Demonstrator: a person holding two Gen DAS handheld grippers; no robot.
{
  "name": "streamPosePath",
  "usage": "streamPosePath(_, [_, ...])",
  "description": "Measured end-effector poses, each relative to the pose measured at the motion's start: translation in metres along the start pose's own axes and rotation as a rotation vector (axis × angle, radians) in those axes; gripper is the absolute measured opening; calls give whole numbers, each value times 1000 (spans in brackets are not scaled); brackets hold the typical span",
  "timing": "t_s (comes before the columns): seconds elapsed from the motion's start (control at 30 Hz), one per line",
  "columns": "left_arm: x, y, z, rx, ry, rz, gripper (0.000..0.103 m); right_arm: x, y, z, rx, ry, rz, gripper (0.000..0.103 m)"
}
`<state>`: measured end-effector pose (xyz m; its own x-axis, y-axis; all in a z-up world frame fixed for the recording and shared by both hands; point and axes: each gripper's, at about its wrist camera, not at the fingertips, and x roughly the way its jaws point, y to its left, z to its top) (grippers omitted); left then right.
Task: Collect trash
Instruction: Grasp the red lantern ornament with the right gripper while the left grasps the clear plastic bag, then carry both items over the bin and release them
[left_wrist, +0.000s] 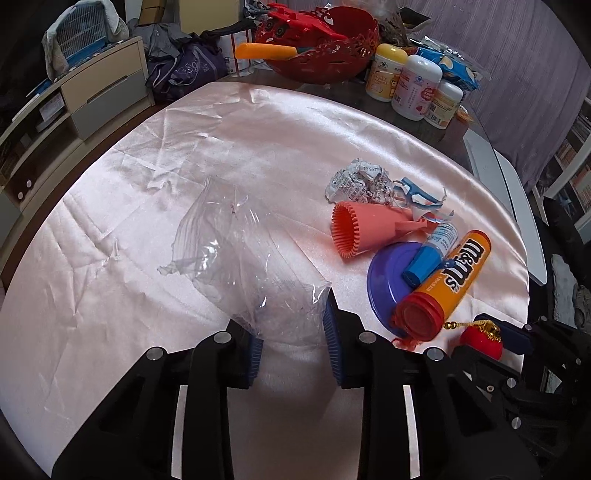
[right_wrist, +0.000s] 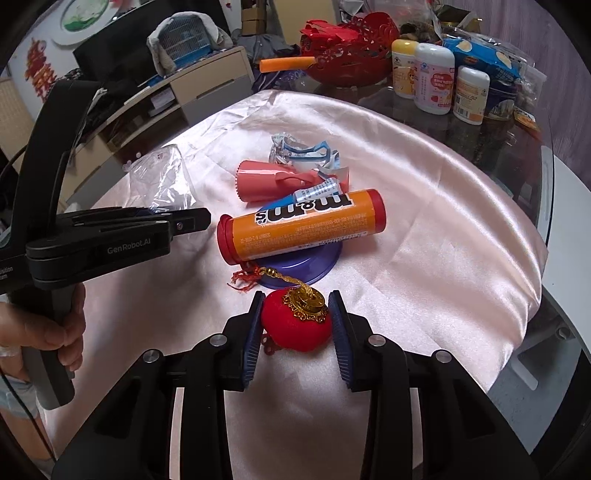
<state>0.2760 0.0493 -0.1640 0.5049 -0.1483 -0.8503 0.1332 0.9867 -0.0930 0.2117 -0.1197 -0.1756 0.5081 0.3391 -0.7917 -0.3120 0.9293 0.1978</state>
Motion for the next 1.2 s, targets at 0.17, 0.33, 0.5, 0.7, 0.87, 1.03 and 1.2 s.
streamPosePath(0.17, [-43, -15, -8, -6, -60, -25, 28, -39, -8, -1, 0, -56, -20, 36])
streamPosePath(0.33, [-90, -44, -20, 21, -114, -46, 28, -88, -19, -9, -10, -106, -66, 36])
streamPosePath(0.5, [-124, -81, -40, 41, -138, -83, 28, -141, -41, -28, -3, -151, -129, 36])
streamPosePath(0.7, [-154, -134, -71, 98, -154, -139, 28, -205, -73, -62, 14, -187, -219, 36])
streamPosePath(0.87, [-159, -172, -94, 147, -131, -162, 28, -233, -100, -93, 47, -188, -264, 36])
streamPosePath(1.03, [-146, -203, -117, 181, -82, -177, 28, -230, -116, -121, 81, -158, -254, 36])
streamPosePath(1.2, [-118, -226, -134, 197, -10, -200, 28, -213, -132, -142, 119, -118, -238, 36])
